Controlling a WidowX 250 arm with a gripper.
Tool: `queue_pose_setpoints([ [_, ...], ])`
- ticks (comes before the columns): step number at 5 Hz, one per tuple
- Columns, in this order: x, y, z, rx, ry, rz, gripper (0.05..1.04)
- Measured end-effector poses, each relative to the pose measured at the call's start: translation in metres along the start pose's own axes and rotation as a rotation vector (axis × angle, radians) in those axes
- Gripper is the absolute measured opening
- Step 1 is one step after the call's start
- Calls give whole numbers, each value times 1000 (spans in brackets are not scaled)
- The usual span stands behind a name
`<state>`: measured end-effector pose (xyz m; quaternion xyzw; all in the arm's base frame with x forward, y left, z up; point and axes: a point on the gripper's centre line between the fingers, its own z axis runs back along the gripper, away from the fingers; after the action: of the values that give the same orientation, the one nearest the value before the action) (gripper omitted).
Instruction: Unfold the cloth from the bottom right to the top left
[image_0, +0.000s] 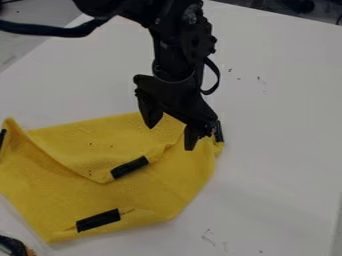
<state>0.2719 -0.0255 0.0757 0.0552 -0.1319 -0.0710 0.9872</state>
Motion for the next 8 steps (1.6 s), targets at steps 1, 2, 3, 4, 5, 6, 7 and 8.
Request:
queue_pose_setpoints([
  [1,-5,-1,-6,0,20,-2,999],
  [2,-15,18,-21,19,-22,40,999],
  [3,-19,24,-39,-28,-22,42,999],
  [4,-23,29,-53,-67,-16,60,999],
  [5,-25,30,-57,-85,-6,75,999],
  [6,-27,30,-62,-91,5,67,951],
  [7,-27,30,-62,-91,5,72,664],
  [8,-29,30,-61,-93,22,68,359],
])
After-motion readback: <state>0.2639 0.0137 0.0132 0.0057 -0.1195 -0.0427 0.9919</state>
